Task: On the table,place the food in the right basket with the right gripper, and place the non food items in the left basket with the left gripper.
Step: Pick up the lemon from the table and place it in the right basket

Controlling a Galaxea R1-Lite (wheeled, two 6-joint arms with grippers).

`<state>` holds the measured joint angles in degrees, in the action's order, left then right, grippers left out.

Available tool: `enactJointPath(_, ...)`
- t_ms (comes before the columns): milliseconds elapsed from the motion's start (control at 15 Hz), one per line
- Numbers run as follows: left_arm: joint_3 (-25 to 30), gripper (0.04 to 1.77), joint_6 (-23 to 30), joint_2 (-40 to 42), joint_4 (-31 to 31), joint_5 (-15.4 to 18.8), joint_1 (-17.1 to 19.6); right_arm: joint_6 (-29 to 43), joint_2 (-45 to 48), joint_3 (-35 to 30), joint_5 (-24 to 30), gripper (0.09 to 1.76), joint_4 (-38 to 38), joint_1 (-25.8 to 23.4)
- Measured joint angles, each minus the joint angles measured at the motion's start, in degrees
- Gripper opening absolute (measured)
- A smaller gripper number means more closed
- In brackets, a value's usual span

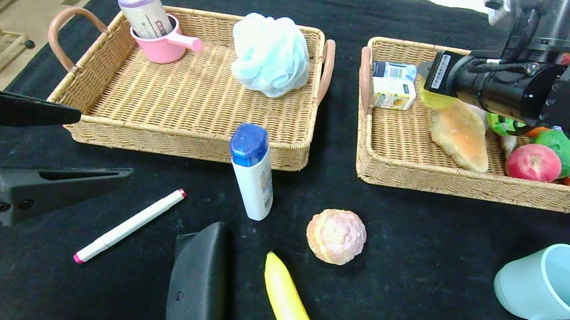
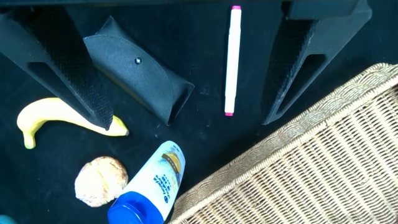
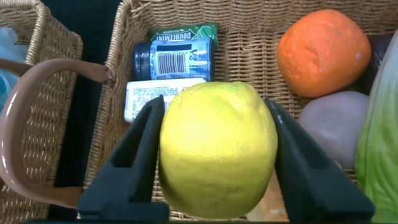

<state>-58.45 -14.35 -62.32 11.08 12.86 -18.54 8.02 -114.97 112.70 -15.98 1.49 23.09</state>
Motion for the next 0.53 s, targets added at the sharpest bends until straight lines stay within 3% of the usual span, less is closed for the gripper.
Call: enactJointPath(533, 0.0, 1.72, 0.0, 0.0, 0.0, 0.1, 0.0, 0.0, 0.6, -0.2, 0.5, 1.52, 0.5, 0.0)
